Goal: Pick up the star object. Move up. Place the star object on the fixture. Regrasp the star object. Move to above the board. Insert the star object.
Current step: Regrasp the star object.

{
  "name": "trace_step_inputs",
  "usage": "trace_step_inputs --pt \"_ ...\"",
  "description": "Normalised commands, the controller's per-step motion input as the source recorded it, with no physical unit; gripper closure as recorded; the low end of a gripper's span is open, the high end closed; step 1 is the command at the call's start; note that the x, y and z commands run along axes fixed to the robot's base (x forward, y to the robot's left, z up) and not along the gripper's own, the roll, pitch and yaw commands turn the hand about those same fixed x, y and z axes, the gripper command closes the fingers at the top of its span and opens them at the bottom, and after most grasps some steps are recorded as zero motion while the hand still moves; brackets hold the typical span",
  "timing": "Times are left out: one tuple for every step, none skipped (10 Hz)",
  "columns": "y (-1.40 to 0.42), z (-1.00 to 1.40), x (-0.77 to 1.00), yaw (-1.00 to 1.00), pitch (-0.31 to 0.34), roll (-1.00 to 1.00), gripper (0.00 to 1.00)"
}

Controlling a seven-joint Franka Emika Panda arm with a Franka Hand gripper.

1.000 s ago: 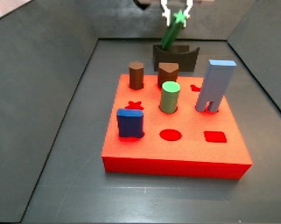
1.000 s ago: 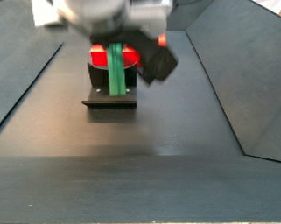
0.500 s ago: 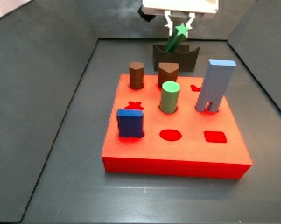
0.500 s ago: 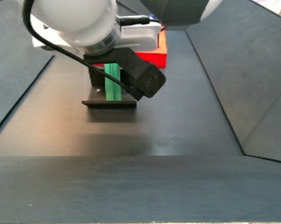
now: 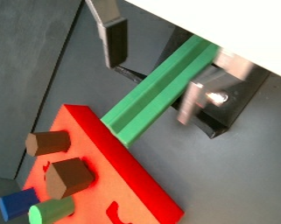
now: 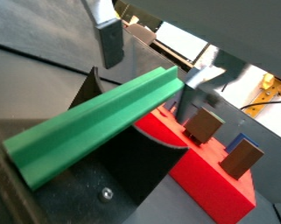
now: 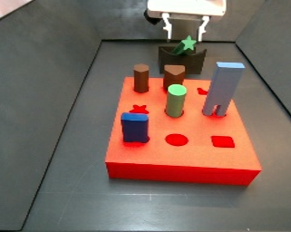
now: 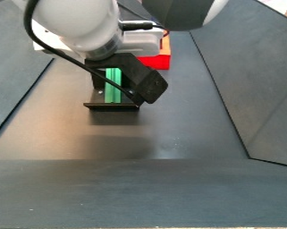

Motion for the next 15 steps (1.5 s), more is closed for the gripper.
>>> trace_step_inputs --pt "0.0 1.0 0.0 -0.02 0.037 0.05 0.0" --pt "0.01 1.0 -0.01 -0.01 0.043 0.06 0.0" --pt "0.01 1.0 -0.02 -0.01 0.046 0.07 0.0" --pt "0.0 1.0 -0.03 -0.01 0.05 0.08 0.0" --pt "0.0 1.0 -0.03 -0.01 0.05 0.07 0.0" --pt "0.01 0.87 -0.03 -0.02 0.056 0.07 0.0" --pt "0.01 0.63 -0.03 -0.02 0.055 0.05 0.0" --pt "0.01 0.43 -0.03 -0.03 0.055 0.04 0.0" --pt "0.01 0.31 -0.02 -0.03 0.055 0.05 0.0" --pt "-1.0 0.56 0.03 0.02 0.038 1.0 0.0" --pt "-1.0 0.52 0.03 0.02 0.037 1.0 0.0" --pt "-1.0 0.48 -0.01 0.02 0.029 1.0 0.0" --pt "-0.85 0.26 -0.05 0.02 0.021 1.0 0.0" --pt "-0.67 0.15 -0.05 0.02 0.016 1.0 0.0" --pt "-0.54 0.11 -0.04 0.02 0.014 1.0 0.0"
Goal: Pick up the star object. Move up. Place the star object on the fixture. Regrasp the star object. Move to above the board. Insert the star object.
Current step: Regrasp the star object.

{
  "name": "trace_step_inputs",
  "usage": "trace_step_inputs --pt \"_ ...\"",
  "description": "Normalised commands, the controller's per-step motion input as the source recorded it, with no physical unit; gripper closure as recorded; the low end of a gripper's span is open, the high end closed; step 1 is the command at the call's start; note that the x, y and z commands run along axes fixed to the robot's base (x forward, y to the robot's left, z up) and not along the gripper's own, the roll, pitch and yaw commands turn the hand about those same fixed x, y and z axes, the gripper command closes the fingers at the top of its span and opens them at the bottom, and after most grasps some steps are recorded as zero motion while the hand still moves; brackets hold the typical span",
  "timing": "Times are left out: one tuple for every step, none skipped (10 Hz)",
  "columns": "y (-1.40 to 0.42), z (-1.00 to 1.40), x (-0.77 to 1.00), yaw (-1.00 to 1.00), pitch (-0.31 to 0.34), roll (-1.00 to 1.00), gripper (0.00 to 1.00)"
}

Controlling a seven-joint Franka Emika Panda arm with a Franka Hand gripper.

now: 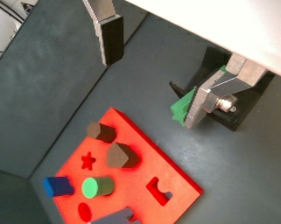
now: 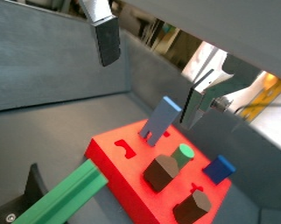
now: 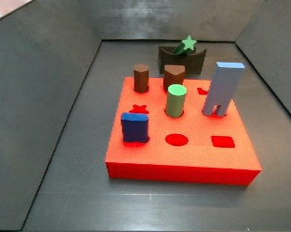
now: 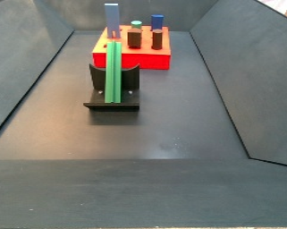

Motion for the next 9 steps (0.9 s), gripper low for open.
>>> trace_step_inputs --pt "-0.27 0.06 -0.04 0.02 0.011 1.0 0.0" --pt "-0.09 0.04 -0.04 0.02 0.008 1.0 0.0" --pt "-0.04 0.02 -0.04 0.02 0.004 1.0 0.0" --pt "-0.04 0.01 -0.03 0.02 0.002 1.0 0.0" --pt "-0.03 0.02 -0.03 0.02 -0.005 1.0 0.0" --pt "-0.03 0.01 -0.03 0.02 -0.008 1.0 0.0" --pt "-0.02 0.01 -0.02 0.03 -0.013 1.0 0.0" --pt "-0.02 0.01 -0.01 0.03 -0.017 1.0 0.0" --pt "-0.02 0.01 -0.01 0.03 -0.02 1.0 0.0"
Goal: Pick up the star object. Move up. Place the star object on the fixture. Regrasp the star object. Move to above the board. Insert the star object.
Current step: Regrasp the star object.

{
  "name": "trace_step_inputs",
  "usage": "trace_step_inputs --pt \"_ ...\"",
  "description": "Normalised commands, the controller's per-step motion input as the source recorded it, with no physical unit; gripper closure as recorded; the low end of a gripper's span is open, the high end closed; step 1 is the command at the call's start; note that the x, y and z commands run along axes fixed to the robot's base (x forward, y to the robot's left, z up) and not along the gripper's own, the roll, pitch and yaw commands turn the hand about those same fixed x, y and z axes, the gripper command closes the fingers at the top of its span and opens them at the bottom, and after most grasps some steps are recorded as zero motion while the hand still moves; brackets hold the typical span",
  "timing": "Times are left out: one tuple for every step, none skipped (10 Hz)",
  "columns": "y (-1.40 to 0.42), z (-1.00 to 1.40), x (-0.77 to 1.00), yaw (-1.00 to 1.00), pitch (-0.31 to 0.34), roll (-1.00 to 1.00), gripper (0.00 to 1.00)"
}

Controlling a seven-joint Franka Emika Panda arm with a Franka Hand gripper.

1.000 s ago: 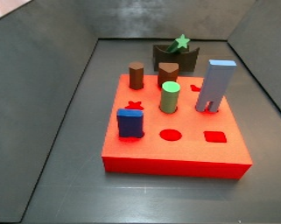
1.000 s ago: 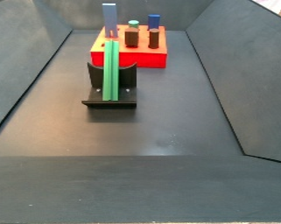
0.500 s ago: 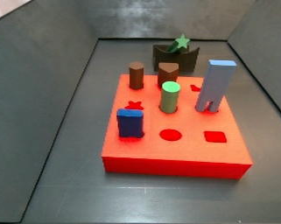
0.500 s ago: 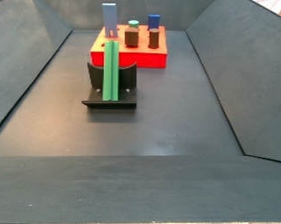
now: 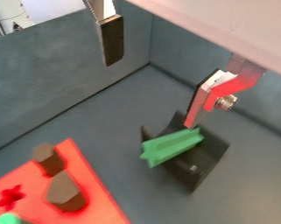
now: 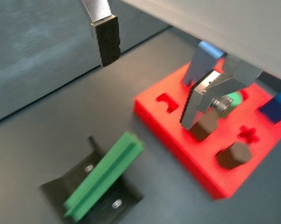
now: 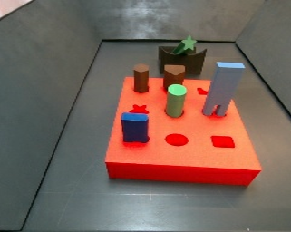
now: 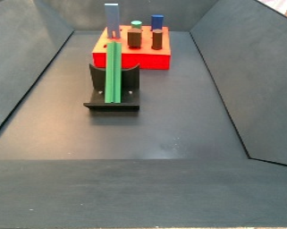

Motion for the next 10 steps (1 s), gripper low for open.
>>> trace_step_inputs --pt "-0.02 0.01 -0.01 0.03 -0.02 1.0 0.0" --pt "-0.02 0.01 -0.01 0.03 -0.016 1.0 0.0" --pt "-0.02 0.01 0.0 0.03 -0.01 1.0 0.0" --pt "-0.02 0.01 0.01 0.03 -0.003 1.0 0.0" --pt "-0.02 0.0 0.03 0.03 0.004 1.0 0.0" --pt "-0.02 0.0 0.04 0.03 0.017 1.0 0.0" --pt "-0.03 0.0 0.05 0.04 0.03 1.0 0.0" --pt "-0.03 0.0 0.07 0.04 0.052 1.0 0.0" --pt "-0.04 0.0 0.08 0.05 0.074 1.0 0.0" --pt "-0.04 0.0 0.09 0.06 0.104 1.0 0.0"
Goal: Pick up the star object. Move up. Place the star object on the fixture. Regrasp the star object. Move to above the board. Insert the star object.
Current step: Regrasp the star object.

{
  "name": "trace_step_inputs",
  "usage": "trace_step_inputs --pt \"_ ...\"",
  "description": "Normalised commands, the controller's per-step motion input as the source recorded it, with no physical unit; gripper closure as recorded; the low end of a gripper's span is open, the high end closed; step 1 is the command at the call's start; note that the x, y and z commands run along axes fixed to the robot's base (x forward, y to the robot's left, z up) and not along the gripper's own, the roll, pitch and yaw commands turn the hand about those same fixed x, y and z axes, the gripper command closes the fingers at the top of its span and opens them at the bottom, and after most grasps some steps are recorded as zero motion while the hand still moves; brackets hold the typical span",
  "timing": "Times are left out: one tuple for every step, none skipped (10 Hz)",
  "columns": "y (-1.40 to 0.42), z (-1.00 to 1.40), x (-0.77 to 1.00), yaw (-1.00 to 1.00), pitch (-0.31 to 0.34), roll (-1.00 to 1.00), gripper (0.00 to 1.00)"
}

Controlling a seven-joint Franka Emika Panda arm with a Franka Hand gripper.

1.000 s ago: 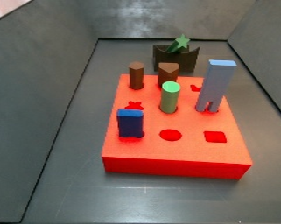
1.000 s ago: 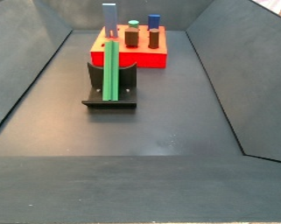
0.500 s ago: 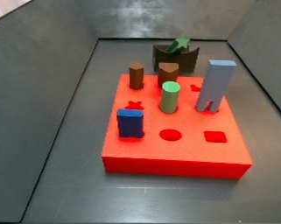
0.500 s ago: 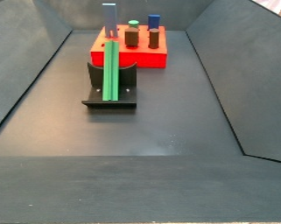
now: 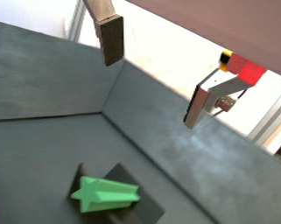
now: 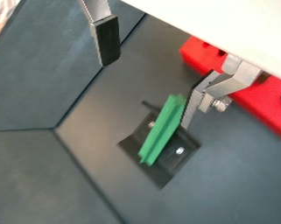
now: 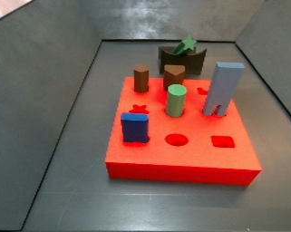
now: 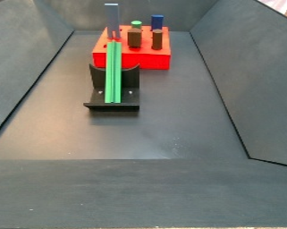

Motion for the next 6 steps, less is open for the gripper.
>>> trace_step_inputs --pt "-0.04 -0.01 0.1 0.08 0.136 1.0 0.0" --pt "-0.05 0.0 0.1 0.11 0.168 1.0 0.0" --pt "-0.05 -0.01 0.1 0.14 0.164 0.75 0.0" --pt "-0.05 -0.01 0.1 0.16 0.152 0.55 0.0" --pt "-0.05 -0.01 0.1 0.18 0.133 0.37 0.0" --pt "-0.03 0.0 0.09 0.19 0.108 0.25 0.0"
